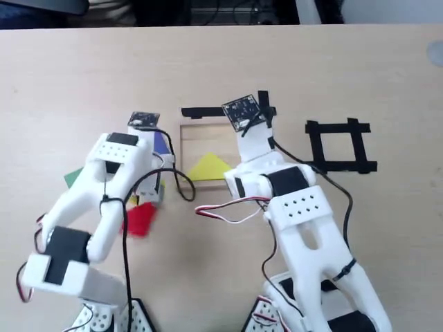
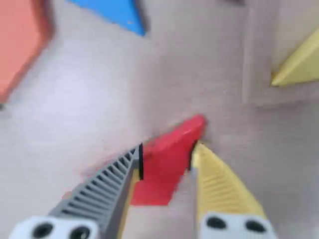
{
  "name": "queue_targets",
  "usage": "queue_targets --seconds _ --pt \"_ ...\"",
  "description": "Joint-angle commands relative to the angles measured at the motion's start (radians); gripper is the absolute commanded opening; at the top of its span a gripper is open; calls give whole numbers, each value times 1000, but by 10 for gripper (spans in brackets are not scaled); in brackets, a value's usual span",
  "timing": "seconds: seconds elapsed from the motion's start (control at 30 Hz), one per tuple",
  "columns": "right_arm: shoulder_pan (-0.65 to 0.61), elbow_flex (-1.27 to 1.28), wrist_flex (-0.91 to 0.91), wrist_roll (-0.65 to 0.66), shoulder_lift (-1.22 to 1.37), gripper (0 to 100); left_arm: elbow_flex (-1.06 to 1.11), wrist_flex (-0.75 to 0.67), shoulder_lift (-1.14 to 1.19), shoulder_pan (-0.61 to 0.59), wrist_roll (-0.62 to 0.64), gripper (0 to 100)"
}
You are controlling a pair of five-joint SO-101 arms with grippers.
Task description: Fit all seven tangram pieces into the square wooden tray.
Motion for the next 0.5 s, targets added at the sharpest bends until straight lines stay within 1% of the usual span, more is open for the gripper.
queue_targets --seconds 0.0,0.2,0.27,0.37,0.47 --pt "-17 -5 -6 8 -25 15 -13 3 -106 8 -26 60" --pt "-17 5 -12 8 -25 15 -15 25 -161 5 -72 60" --pt "-17 5 -12 8 -25 15 -15 41 -167 -1 -106 63" --pt "-17 5 -12 8 -25 15 -51 100 -172 -41 -172 65" --pt "-17 5 -12 8 -25 15 -128 222 -172 -107 -264 62"
